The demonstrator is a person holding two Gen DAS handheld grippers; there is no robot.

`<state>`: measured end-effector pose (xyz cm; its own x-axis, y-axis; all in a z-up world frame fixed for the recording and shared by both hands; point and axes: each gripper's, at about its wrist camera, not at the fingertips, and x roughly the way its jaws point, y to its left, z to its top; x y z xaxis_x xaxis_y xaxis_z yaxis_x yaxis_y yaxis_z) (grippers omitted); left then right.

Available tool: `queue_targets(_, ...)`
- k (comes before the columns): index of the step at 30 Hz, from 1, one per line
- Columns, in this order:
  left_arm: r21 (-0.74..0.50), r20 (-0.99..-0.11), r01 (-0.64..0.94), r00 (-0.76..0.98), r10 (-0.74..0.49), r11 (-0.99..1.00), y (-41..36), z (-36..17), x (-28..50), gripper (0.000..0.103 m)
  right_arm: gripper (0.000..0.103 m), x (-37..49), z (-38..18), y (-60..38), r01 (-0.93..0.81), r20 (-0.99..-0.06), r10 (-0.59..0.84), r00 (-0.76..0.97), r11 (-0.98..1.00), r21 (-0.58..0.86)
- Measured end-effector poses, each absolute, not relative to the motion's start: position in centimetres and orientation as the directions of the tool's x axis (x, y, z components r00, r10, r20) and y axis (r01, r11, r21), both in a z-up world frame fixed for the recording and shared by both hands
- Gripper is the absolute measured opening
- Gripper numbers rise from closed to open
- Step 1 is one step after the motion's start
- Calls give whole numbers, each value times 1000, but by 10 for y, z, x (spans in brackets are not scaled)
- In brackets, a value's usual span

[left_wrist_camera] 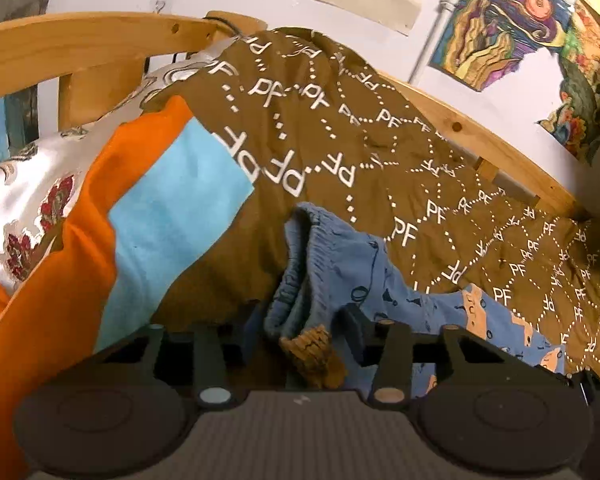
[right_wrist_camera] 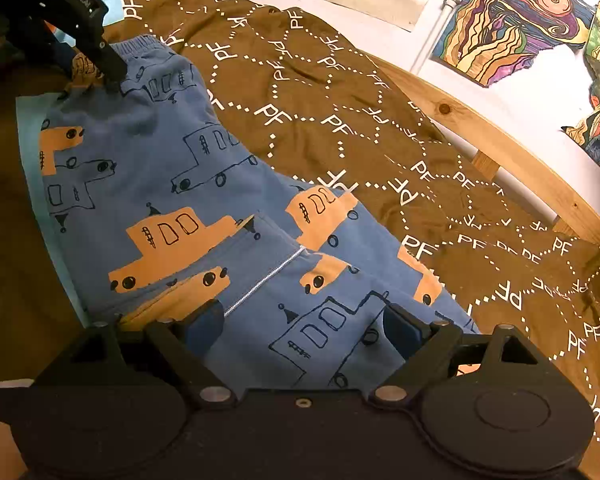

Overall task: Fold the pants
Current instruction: 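Lift the cuffs with the left gripper and fold them toward the waistband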

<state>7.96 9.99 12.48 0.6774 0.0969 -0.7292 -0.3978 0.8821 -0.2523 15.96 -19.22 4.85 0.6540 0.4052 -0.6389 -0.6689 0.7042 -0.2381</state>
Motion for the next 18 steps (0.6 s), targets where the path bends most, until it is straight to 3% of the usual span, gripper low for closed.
queue_targets(7, -217, -747, -417, 653, 124, 883, 95, 126, 87, 43, 90, 160, 48, -193, -666, -638, 402, 657, 706, -240)
queue_targets(18, -129, -770, -444, 608, 193, 887, 83, 131, 94, 19, 94, 159, 44, -193, -658, -637, 381, 670, 701, -273)
